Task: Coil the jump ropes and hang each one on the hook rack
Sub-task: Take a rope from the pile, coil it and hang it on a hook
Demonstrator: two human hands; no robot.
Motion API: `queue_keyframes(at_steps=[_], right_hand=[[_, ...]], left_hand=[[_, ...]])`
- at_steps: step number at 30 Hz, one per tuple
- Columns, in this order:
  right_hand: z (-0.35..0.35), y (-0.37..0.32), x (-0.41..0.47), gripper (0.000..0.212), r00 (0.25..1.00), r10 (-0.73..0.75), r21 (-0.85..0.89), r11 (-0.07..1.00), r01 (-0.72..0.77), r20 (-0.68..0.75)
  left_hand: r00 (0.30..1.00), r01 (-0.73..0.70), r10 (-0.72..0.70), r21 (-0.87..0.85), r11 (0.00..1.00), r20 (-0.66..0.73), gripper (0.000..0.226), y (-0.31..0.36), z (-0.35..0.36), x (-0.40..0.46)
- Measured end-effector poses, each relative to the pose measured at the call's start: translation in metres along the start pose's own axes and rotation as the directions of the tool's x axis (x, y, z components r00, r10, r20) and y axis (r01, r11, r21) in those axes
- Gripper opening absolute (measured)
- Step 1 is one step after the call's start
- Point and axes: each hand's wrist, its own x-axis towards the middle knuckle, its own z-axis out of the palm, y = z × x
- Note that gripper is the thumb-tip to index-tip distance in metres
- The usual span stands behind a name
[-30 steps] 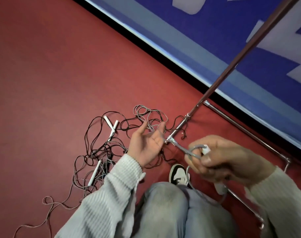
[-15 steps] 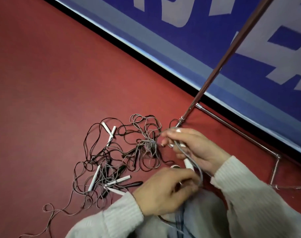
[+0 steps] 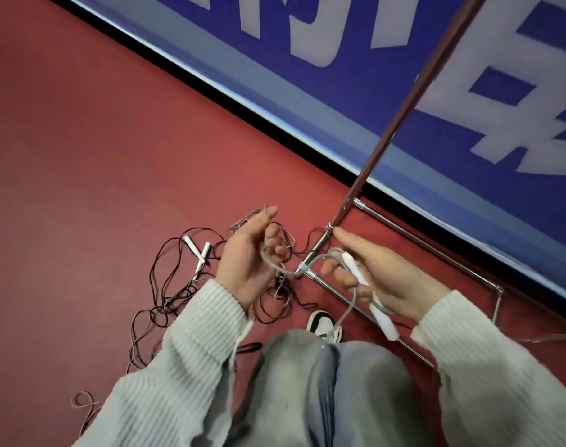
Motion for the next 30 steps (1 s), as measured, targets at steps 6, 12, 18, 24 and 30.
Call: queue_keyframes(at_steps=[6,12,18,24,30], right_hand=[[0.023,0.014,0.020,0.073,1.000,-0.022,0.274,0.961,0.016,0.019],[0.031,-0.021,-0.009,0.024,0.924,-0.299,0.421,0.889,0.180,0.237],[0.056,-0.079,-0.082,0.031,0.765,-0.330,0.212,0.944,0.254,0.553],[0.055,-0.091,-0.117,0.041,0.792,-0.412,0.166,0.910,0.379,0.451],[0.037,-0.050,-0.078,0.028,0.869,-0.408,-0.559,0.805,0.198,-0.279]], left_hand=[[0.828,-0.268,-0.281,0.782,0.562,0.486,0.018,-0.033,0.015,-0.071],[0.990,-0.008,-0.079,0.609,0.793,0.117,0.020,-0.040,-0.024,-0.084],[0.960,-0.240,0.217,0.922,0.306,0.178,0.105,-0.027,-0.020,-0.047],[0.979,-0.166,0.195,0.808,0.565,0.065,0.036,-0.014,0.022,-0.020],[0.929,-0.367,0.333,0.494,0.789,0.159,0.034,0.050,0.090,-0.050]])
